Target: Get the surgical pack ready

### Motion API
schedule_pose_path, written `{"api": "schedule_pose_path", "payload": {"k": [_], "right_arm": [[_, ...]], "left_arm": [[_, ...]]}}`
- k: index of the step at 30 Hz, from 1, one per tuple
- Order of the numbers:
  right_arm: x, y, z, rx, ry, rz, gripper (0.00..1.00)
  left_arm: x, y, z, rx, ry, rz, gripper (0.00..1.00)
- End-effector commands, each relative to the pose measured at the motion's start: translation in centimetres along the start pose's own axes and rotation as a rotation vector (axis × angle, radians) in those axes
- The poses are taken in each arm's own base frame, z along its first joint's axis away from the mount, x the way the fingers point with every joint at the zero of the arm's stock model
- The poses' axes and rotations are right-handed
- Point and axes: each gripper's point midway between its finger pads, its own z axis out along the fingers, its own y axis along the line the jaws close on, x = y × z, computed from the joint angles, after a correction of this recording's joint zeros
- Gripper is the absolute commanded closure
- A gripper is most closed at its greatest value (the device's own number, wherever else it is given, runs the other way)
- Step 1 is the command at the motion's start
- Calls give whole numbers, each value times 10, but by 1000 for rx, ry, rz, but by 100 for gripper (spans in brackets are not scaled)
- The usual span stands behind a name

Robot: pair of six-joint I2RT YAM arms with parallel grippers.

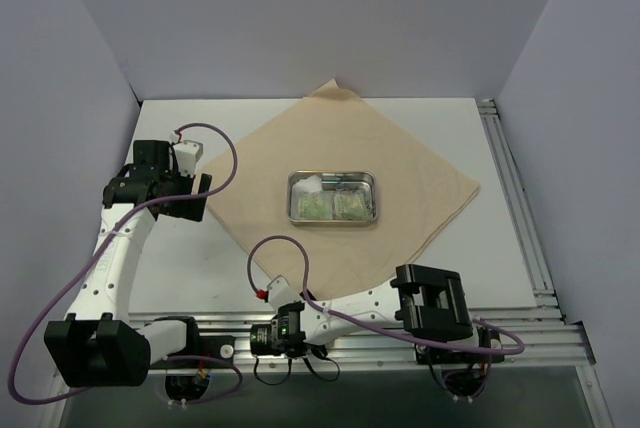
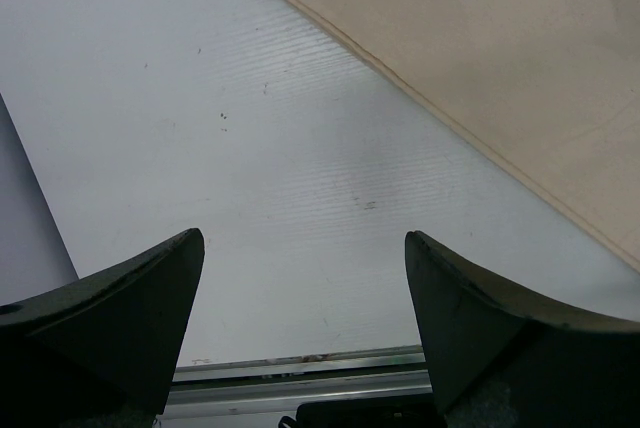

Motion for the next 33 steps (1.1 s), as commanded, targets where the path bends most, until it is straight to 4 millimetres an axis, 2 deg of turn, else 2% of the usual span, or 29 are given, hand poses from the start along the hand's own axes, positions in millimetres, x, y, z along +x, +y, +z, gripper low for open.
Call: {"api": "schedule_pose_path", "payload": {"k": [1, 5, 11, 17, 22, 23, 31, 33], "right_arm": [[-9, -59, 18, 218, -24, -23, 52], [-30, -50, 4, 166, -79, -8, 52], [-31, -53, 10, 182, -75, -30, 53], [-26, -40, 15, 126, -60, -32, 53], [-32, 0, -9, -42, -104, -94, 50], [-32, 2, -12, -61, -105, -90, 48], [-18, -27, 3, 45, -67, -68, 47], [-17, -29, 9, 74, -65, -80, 49]], "left_arm": [[-4, 4, -2, -11, -18, 6, 9], [-3, 4, -1, -11, -18, 7, 9], [-3, 4, -1, -12, -20, 9, 9], [-3, 4, -1, -12, -20, 12, 9], [-2, 4, 1, -12, -15, 17, 9], [-2, 4, 1, -12, -15, 17, 9], [-4, 4, -3, -11, -28, 18, 9], [-3, 4, -2, -10, -23, 18, 9]]}}
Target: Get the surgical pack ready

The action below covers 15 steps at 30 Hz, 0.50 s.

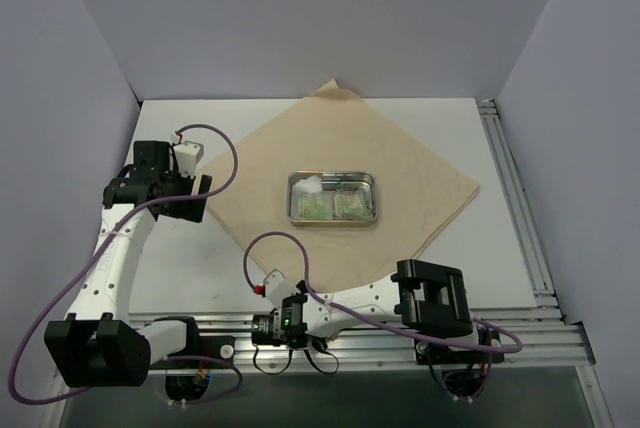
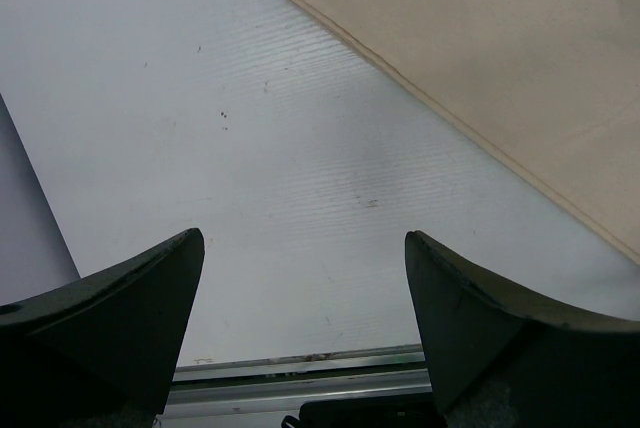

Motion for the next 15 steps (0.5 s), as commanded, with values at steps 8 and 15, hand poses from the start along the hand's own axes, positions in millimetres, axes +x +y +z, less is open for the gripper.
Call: {"api": "schedule_pose_path", "payload": {"k": [8, 15], "right_arm": [[24, -17, 15, 103, 65, -48, 52], [28, -28, 4, 145, 78, -45, 56]], "left_arm": [[-5, 4, -5, -12, -31, 8, 9], [-6, -3, -2, 26, -32, 6, 9]]}}
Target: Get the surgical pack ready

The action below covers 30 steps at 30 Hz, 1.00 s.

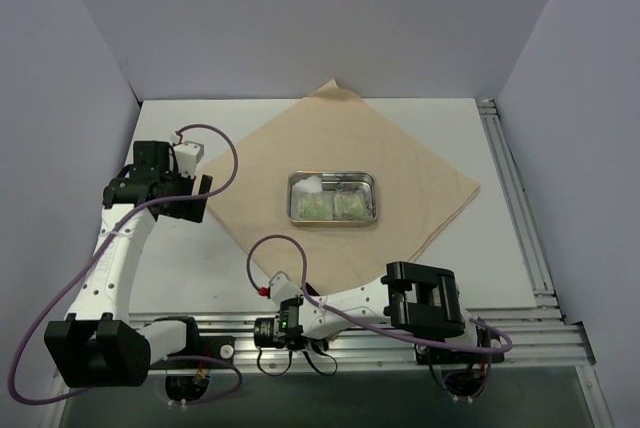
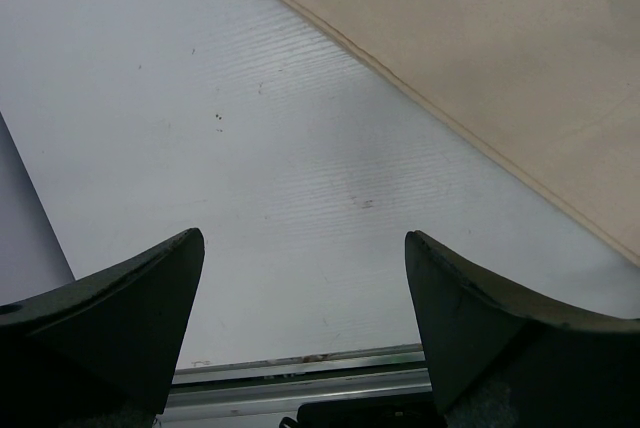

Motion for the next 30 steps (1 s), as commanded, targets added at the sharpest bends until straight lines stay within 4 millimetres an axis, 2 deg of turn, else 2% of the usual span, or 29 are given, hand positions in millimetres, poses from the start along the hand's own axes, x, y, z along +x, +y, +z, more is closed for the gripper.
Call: {"api": "schedule_pose_path", "payload": {"k": [1, 3, 4, 7, 9, 11, 14, 15, 17, 18, 21, 22, 24, 25, 28, 29, 30], "right_arm": [[16, -21, -8, 85, 42, -33, 56], [18, -26, -8, 111, 50, -41, 62], [17, -32, -10, 139, 52, -45, 69], [10, -41, -20, 167, 38, -47, 81], [-5, -43, -30, 161, -3, -28, 87], [-14, -48, -36, 164, -27, -23, 99], [-28, -63, -35, 183, -50, -10, 100], [-33, -77, -29, 214, -48, -15, 100], [-44, -91, -25, 243, -61, -9, 100], [-56, -111, -19, 298, -82, 18, 100], [-96, -141, -19, 367, -159, 58, 100], [-116, -165, -21, 430, -189, 63, 100], [-145, -181, -22, 468, -255, 104, 100], [-158, -201, -23, 521, -262, 73, 100], [-189, -220, -16, 527, -327, 136, 100], [-192, -238, -9, 552, -304, 103, 100], [-205, -245, -6, 554, -342, 151, 100]], "left_arm": [[-6, -1, -2, 14, -32, 6, 9], [-6, -1, -3, 15, -33, 6, 9], [-6, -1, -3, 15, -35, 6, 9], [-6, -1, -4, 13, -35, 11, 9], [-7, -1, -4, 13, -36, 12, 9], [-7, -1, -4, 13, -36, 12, 9], [-8, -2, -3, 23, -39, 12, 9], [-9, -2, -2, 25, -39, 13, 9], [-12, -3, -1, 34, -41, 11, 9], [-14, -4, -1, 38, -44, 11, 9], [-24, -6, 2, 57, -53, 8, 9], [-26, -6, 5, 63, -42, 5, 9], [-39, -7, 2, 76, -58, 2, 9], [-43, -8, 5, 84, -52, 1, 9], [-59, -13, 6, 104, -70, 9, 9], [-63, -16, 7, 109, -71, 20, 9], [-68, -17, 9, 110, -74, 27, 9]]}}
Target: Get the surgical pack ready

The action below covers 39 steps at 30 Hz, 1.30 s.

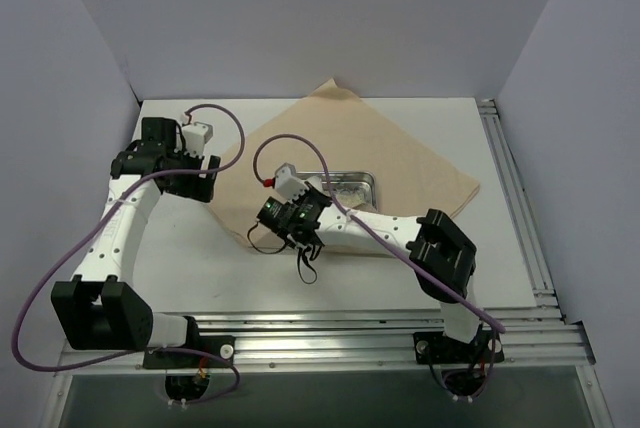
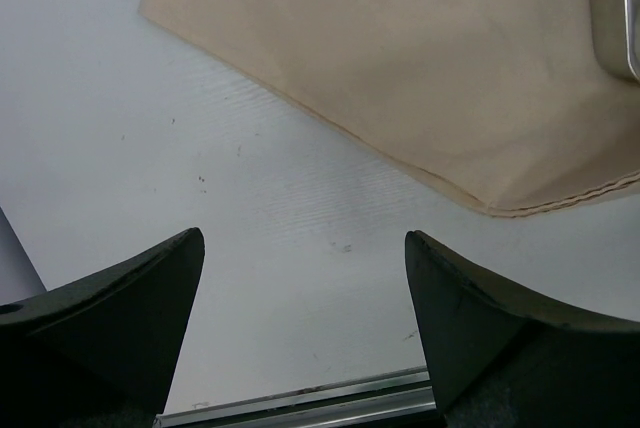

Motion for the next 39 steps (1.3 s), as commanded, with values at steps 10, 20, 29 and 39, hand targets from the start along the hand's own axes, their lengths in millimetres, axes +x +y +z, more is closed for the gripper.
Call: {"api": "schedule_pose_path", "payload": {"k": [10, 20, 29, 39], "right_arm": [[-99, -58, 100, 114, -166, 47, 100], [-109, -27, 160, 75, -163, -5, 100], [-93, -27, 200, 49, -99, 133, 42], [-158, -80, 170, -187, -206, 497, 28]], "left_arm": [[-63, -15, 32, 13, -74, 56, 9], [-76, -16, 71, 18, -40, 49, 9], [-75, -23, 93, 20, 4, 66, 10], [-86, -32, 68, -1, -18, 113, 10]]}}
